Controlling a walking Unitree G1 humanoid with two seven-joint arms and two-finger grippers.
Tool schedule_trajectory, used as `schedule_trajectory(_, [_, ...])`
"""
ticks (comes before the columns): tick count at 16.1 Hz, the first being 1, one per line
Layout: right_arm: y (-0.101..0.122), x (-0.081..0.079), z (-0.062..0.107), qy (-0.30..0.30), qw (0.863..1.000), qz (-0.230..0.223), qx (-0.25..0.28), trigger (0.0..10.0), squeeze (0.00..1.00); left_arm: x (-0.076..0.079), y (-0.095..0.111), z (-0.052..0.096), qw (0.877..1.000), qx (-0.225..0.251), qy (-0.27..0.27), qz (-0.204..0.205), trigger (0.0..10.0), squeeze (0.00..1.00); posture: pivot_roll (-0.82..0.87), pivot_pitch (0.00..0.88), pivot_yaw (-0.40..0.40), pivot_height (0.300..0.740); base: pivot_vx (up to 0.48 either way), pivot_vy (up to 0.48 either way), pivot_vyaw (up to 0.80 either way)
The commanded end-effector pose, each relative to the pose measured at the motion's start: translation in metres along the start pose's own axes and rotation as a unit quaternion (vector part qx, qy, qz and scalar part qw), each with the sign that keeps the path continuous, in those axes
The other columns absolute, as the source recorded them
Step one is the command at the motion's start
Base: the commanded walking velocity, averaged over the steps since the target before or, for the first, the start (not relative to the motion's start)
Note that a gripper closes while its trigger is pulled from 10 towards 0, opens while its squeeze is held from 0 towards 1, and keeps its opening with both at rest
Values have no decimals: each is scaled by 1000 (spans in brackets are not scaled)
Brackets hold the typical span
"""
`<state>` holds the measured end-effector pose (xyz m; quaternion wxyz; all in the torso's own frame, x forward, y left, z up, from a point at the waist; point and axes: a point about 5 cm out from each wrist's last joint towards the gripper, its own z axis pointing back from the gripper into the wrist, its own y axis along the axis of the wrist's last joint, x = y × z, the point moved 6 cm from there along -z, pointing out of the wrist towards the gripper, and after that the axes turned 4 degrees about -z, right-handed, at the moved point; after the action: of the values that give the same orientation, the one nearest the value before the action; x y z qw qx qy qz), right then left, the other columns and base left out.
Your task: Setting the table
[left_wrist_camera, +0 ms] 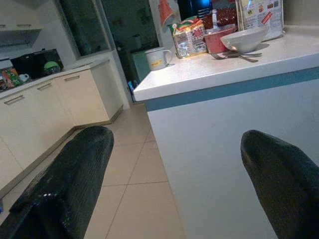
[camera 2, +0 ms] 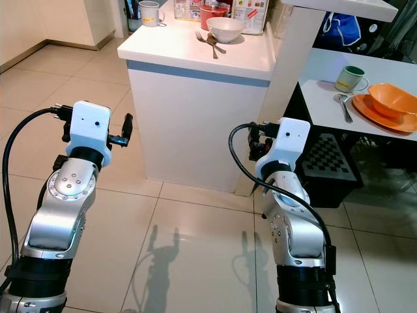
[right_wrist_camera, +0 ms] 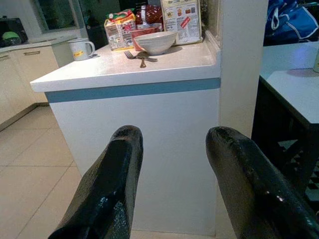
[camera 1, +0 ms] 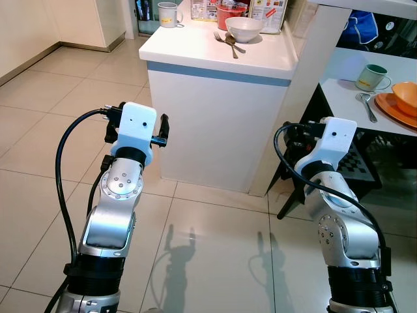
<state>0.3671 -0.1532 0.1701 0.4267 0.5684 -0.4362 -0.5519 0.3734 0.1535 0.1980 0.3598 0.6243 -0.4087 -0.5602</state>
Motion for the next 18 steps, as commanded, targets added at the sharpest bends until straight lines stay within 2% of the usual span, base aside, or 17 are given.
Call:
schedule_trajectory(1, [3,3,1,-3,1000,4,1,10000,0,0,3,2,1000,4,0,2,10000,0,-10,0,-64,740,0,0,0])
schedule_trajectory(6, [3,1,2,3,1000,9,1,10000,0,1,3,3,1000,5,-1,4,10000,0,-9,0,-67,740,0,0,0])
schedule_trajectory(11, [2,-6,2,24,999,33,-2,10000,0,1,4,5,1000,7,-2,7,10000,0,-7,0,-73,740,286,0,0])
schedule_trajectory(16, [1,-8,2,29,999,38,-4,10000,0,1,4,5,1000,7,-2,8,10000,0,-6,0,-74,740,325,0,773])
schedule_trajectory(18, [1,-7,2,28,999,33,-3,10000,0,1,4,5,1000,7,-2,9,10000,0,-8,0,-76,740,330,0,219])
